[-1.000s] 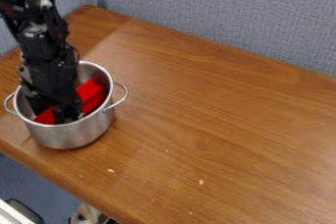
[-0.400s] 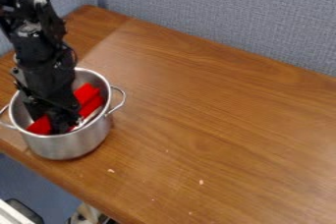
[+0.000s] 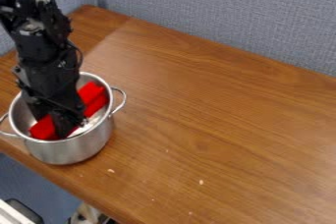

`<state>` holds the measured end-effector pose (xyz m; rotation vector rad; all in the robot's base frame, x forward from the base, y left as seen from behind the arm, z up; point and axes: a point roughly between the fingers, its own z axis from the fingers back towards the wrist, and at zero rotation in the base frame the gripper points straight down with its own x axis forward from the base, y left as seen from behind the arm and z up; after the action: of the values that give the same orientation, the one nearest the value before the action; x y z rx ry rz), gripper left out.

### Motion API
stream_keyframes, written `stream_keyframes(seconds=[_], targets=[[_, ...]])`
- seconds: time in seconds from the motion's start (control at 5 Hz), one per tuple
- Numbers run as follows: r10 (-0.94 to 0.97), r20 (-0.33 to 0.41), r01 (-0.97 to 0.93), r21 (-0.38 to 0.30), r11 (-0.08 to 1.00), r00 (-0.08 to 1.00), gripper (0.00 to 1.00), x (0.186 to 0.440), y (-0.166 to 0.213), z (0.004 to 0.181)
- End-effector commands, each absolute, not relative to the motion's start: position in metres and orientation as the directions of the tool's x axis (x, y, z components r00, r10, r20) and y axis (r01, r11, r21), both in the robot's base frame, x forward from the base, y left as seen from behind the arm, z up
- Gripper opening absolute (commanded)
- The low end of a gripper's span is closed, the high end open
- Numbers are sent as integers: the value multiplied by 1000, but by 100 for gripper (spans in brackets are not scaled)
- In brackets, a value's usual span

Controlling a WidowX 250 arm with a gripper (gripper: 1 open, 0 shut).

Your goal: Move the red object from the metal pot to the table

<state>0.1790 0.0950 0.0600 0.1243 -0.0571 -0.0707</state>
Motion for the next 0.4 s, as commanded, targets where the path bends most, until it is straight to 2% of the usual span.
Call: stream_keyframes(seconds=[0.0, 0.2], targets=[[-132, 105, 115, 150, 982, 986, 0, 187, 92, 71], [-183, 148, 162, 143, 976, 972, 0, 192, 84, 80]])
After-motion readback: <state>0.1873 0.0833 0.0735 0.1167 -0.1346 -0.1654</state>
